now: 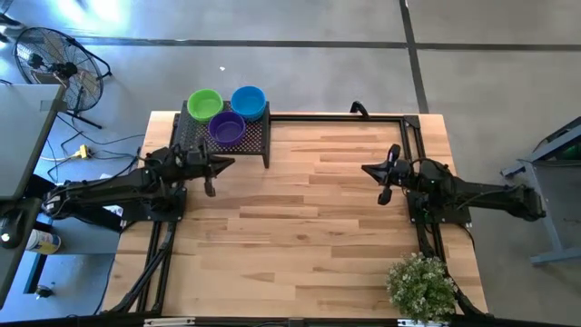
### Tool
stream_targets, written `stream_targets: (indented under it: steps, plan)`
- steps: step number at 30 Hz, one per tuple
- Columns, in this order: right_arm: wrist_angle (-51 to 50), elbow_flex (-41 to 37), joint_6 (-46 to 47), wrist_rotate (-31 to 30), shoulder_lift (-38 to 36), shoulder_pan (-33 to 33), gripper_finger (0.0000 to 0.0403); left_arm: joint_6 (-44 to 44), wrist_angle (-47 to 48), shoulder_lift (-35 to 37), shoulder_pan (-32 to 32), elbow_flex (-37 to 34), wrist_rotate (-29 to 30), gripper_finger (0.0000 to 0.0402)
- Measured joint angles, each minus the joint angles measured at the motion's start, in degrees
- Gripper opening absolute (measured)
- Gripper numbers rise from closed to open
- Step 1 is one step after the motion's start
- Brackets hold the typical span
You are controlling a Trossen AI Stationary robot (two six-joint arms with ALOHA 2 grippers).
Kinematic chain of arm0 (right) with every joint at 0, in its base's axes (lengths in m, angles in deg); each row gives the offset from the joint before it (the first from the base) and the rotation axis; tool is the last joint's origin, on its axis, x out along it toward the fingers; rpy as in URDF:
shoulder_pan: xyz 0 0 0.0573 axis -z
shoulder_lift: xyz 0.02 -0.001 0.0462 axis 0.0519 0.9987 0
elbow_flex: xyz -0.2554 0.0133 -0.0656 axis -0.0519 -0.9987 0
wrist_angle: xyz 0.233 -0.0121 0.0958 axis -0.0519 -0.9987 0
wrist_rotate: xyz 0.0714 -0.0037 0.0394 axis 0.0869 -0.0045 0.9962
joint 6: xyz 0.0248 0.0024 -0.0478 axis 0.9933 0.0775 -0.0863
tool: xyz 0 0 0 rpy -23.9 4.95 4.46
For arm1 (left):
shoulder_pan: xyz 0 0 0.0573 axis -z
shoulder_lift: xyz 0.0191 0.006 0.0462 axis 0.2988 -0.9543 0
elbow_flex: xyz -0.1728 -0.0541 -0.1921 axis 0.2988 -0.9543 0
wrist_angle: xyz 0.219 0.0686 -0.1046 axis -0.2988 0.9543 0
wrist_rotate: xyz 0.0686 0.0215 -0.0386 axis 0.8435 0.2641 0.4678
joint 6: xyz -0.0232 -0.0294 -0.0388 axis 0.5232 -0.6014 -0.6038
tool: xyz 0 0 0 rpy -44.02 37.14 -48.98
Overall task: Pick & Place Mini bowls
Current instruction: Return to Home Position
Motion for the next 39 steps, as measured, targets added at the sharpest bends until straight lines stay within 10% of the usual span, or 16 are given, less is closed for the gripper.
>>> stream_targets:
  steps: [17, 39]
  plan:
    - [-15.2, 0.0, 1.1, -2.6, -13.7, 0.0, 0.0, 0.0, 4.0, 21.1, 0.0, -10.5, 3.4, 0.0001]
    - [-10.8, -2.2, -2.0, -9.2, -14.2, 0.0, 0.0, -3.4, 10.5, 20.5, 0.0, -11.3, 0.9, 0.0001]
